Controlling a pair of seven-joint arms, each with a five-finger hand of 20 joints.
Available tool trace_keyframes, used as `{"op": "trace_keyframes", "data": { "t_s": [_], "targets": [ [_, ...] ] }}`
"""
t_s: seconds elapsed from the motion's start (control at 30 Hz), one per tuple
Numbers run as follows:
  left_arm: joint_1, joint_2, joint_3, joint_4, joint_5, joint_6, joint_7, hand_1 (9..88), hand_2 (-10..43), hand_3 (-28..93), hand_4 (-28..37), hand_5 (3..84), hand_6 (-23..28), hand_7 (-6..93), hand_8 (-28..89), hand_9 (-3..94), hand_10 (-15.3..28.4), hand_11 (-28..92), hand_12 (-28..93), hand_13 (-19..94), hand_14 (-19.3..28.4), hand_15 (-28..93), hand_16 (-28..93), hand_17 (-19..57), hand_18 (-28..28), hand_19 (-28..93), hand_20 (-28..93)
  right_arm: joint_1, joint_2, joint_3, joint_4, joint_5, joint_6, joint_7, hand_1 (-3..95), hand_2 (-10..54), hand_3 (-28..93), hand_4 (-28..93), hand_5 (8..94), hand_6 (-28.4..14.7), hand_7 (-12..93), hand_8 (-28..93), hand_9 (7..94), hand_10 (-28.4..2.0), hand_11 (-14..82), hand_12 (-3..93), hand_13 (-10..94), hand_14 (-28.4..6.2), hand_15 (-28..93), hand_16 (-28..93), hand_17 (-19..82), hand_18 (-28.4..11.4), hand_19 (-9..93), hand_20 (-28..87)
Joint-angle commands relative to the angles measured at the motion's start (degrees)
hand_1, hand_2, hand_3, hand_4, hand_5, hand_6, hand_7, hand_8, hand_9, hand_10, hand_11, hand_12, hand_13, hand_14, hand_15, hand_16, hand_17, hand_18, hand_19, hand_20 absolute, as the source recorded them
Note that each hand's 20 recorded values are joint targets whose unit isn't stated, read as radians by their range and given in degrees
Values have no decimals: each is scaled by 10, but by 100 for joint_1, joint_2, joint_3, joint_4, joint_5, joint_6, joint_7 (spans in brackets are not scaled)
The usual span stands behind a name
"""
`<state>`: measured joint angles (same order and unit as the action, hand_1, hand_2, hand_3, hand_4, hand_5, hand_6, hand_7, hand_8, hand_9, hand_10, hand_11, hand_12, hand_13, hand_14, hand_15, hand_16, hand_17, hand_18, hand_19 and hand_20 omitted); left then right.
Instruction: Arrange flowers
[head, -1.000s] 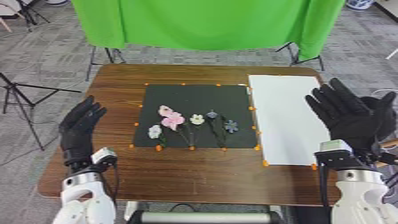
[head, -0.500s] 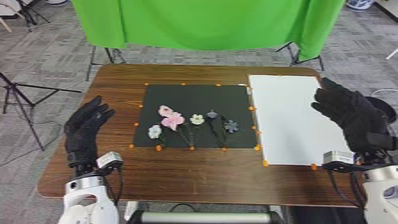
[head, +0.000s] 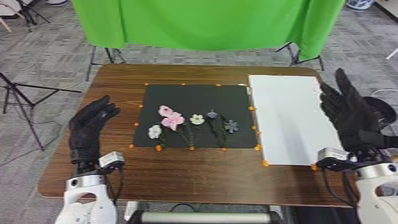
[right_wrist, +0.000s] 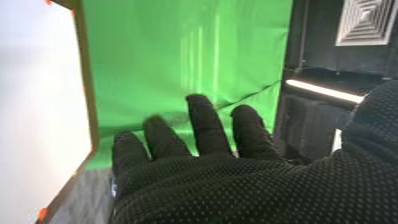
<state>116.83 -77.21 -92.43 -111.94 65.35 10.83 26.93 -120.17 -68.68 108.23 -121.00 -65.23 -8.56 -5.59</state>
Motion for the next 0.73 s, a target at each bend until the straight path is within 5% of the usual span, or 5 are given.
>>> {"op": "trace_keyframes", "data": {
  "t_s": [0.03,0.23,0.53,0.63,0.73],
  "targets": [
    [80,-26,19,-11,-71,148,-46,357,-70,719,-114,539,6,199,-91,509,136,257,132,449,173,309,1,141,139,196,248,111,149,-525,158,748,703,-968,-26,80,394,-278,145,27,53,-86,559,-125,71,76,256,-139,34,135,15,-134,52,141],
    [149,-72,3,-70,81,208,-137,355,-72,723,-117,534,2,202,-92,504,135,254,132,437,171,309,3,109,145,185,243,-122,51,-457,74,844,851,-964,-26,80,470,-283,157,10,65,-90,805,-171,181,176,377,-145,125,95,68,-136,45,172],
    [51,81,-14,-55,18,262,-128,348,-73,725,-122,529,-3,206,-95,506,131,257,135,428,169,330,9,78,147,181,230,11,86,-291,149,716,101,-701,-26,79,501,-283,307,7,66,-86,777,-190,550,285,518,-165,176,145,83,-159,72,189],
    [49,112,-8,-45,81,181,-172,347,-74,726,-123,528,-4,207,-96,506,130,257,136,425,169,332,8,75,148,184,231,-33,66,-259,153,573,38,-629,-26,79,505,-283,407,7,69,-83,779,-191,491,263,509,-169,171,156,82,-163,78,189],
    [125,95,-30,-71,31,276,-127,347,-72,726,-125,528,-4,206,-96,506,131,257,136,426,171,333,7,90,148,231,256,-70,50,-330,165,602,195,-663,-26,73,543,-282,469,11,74,-77,702,-176,169,187,411,-175,136,179,90,-178,87,202]
  ]
}}
